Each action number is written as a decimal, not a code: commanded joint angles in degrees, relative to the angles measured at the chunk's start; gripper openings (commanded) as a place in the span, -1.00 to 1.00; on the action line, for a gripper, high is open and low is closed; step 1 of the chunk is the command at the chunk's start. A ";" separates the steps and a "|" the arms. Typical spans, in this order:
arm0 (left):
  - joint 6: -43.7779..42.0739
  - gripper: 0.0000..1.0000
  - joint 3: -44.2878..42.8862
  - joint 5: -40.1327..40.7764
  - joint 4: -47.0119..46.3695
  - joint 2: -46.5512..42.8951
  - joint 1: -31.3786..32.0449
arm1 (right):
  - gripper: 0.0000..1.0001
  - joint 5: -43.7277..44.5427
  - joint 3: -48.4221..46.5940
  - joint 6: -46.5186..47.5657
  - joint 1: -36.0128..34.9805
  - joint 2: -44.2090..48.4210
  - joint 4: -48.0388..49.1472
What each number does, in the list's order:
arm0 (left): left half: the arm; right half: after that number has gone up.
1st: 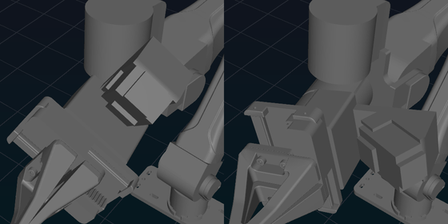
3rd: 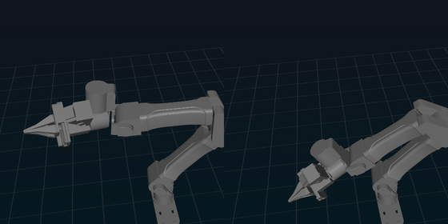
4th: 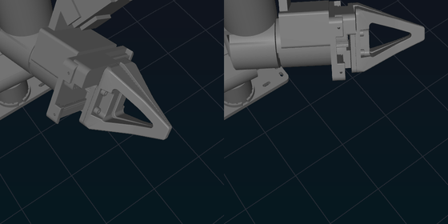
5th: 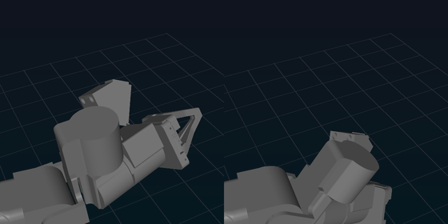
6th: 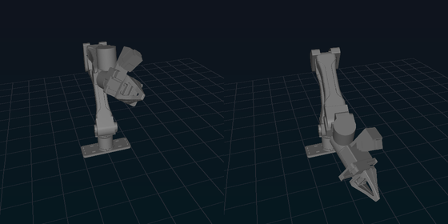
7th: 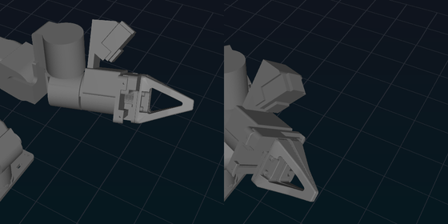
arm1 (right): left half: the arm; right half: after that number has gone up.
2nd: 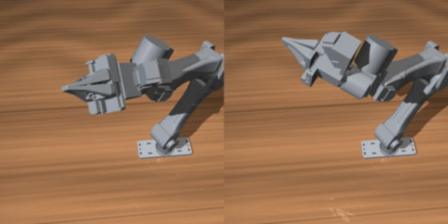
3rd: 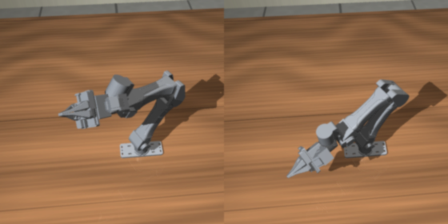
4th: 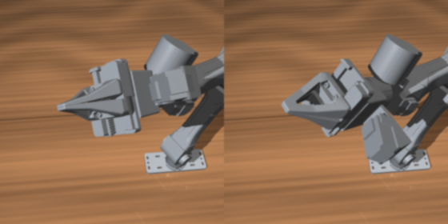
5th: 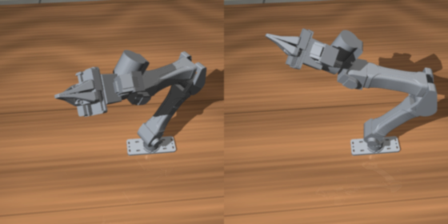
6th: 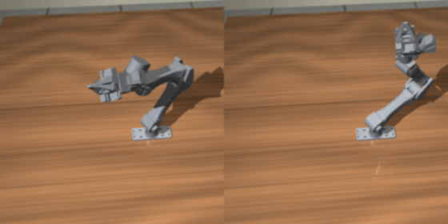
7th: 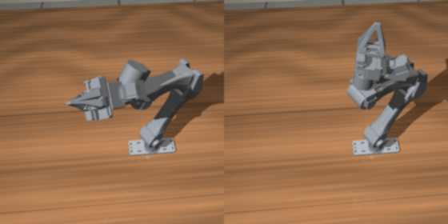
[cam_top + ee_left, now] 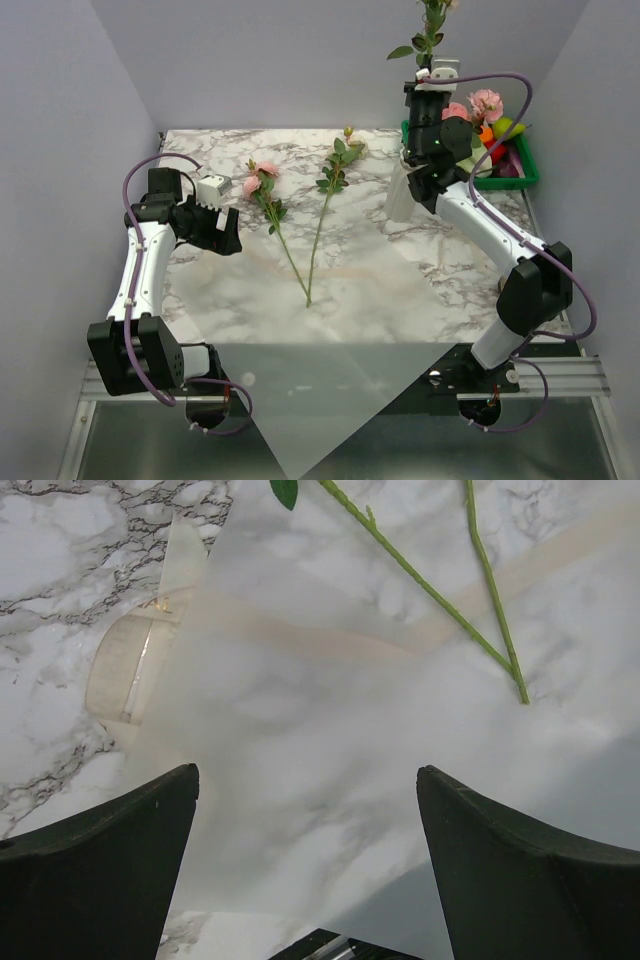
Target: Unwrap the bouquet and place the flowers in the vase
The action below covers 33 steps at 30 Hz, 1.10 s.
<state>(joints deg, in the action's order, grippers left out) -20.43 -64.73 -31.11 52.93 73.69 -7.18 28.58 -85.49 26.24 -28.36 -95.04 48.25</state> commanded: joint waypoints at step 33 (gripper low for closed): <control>1.53 0.97 1.89 -3.61 -0.45 -4.17 -0.64 | 0.26 2.27 17.14 -25.97 -17.95 20.63 -39.26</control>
<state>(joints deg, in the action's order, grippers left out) -20.47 -63.18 -33.21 53.17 70.46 -7.44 31.16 -66.22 3.40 -42.63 -67.68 23.81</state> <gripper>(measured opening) 0.987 0.593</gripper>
